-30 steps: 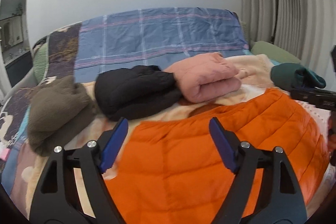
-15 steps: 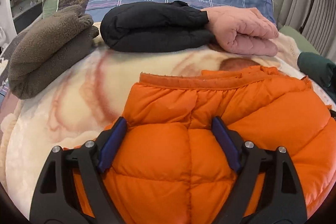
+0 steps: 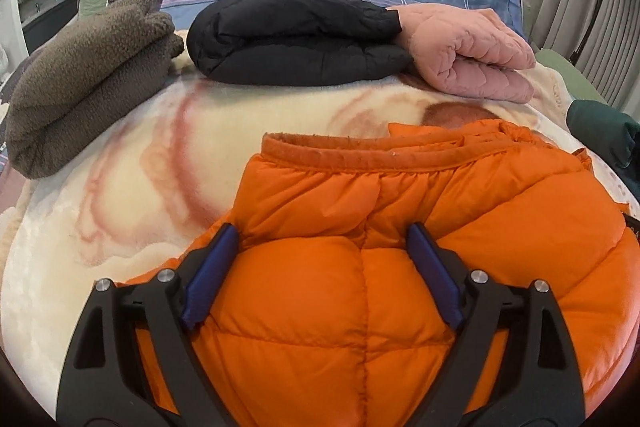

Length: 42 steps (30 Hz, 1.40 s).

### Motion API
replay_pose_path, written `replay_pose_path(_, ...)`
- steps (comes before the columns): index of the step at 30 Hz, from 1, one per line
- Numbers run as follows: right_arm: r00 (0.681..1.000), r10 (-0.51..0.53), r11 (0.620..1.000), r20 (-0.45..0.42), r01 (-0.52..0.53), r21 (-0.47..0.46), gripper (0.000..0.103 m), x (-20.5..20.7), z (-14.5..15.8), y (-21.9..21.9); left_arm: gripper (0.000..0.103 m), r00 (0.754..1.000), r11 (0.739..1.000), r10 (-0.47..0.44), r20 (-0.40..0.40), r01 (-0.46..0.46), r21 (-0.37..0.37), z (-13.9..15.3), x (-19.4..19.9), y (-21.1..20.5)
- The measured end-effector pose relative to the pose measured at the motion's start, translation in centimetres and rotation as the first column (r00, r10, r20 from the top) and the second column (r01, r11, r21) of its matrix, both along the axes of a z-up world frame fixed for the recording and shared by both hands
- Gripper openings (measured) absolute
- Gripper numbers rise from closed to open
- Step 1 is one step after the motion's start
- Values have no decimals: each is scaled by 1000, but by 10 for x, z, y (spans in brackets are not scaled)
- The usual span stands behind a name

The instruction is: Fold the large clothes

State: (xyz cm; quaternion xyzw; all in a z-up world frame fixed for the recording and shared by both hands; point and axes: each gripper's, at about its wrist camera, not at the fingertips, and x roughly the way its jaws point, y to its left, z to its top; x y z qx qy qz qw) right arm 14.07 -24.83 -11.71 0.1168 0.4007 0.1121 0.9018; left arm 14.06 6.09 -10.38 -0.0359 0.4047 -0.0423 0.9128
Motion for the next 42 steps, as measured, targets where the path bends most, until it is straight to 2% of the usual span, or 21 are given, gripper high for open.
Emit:
replay_pose_path(4,1000,1,1000,-6,-1,-22,69,1,1,2,88,1000,1000,2,1,-2,0,2,-1,0)
replay_pose_path(7,999,-23,995,-28,20,-96,69,0,10,8,76,1000,1000,11,19,-11,-4,16,-8,-1)
replay_pose_path(8,999,-39,993,-35,35,-115,69,-1,16,10,71,999,999,-5,34,7,-33,26,-12,-3)
replay_pose_path(9,997,-58,993,-41,54,-103,69,-2,23,11,70,998,996,-30,54,34,-79,39,-16,-6)
replay_pose_path(11,996,-72,997,-47,71,-30,69,-1,34,12,70,994,990,-63,92,74,-121,59,-20,-16)
replay_pose_path(13,994,-83,996,-67,85,29,71,3,42,16,70,988,987,-93,120,107,-121,76,-18,-31)
replay_pose_path(15,992,-95,995,-86,98,31,71,10,42,26,74,984,987,-121,130,134,-93,83,-9,-53)
replay_pose_path(17,991,-97,995,-89,98,5,74,15,35,33,78,986,988,-136,93,142,-61,71,3,-68)
replay_pose_path(19,994,-80,996,-80,78,-32,80,21,19,40,83,993,993,-116,26,115,31,43,18,-78)
replay_pose_path(20,996,-62,998,-70,60,-35,81,23,14,41,86,994,993,-108,-23,109,36,20,26,-76)
replay_pose_path(21,996,-53,998,-65,51,-36,82,23,13,42,86,994,994,-106,-26,105,-27,14,28,-68)
replay_pose_path(22,997,-44,998,-58,42,-37,82,23,11,42,86,995,993,-98,-22,96,-75,12,28,-60)
replay_pose_path(23,998,-39,998,-51,37,-42,83,22,10,44,86,995,992,-97,-21,95,-82,12,27,-57)
replay_pose_path(28,999,-40,995,-16,39,-88,85,18,4,51,86,995,995,-98,-8,98,-17,8,25,-64)
replay_pose_path(42,999,-38,992,-14,36,-121,87,19,-2,57,86,995,995,-102,-16,102,-2,1,24,-66)
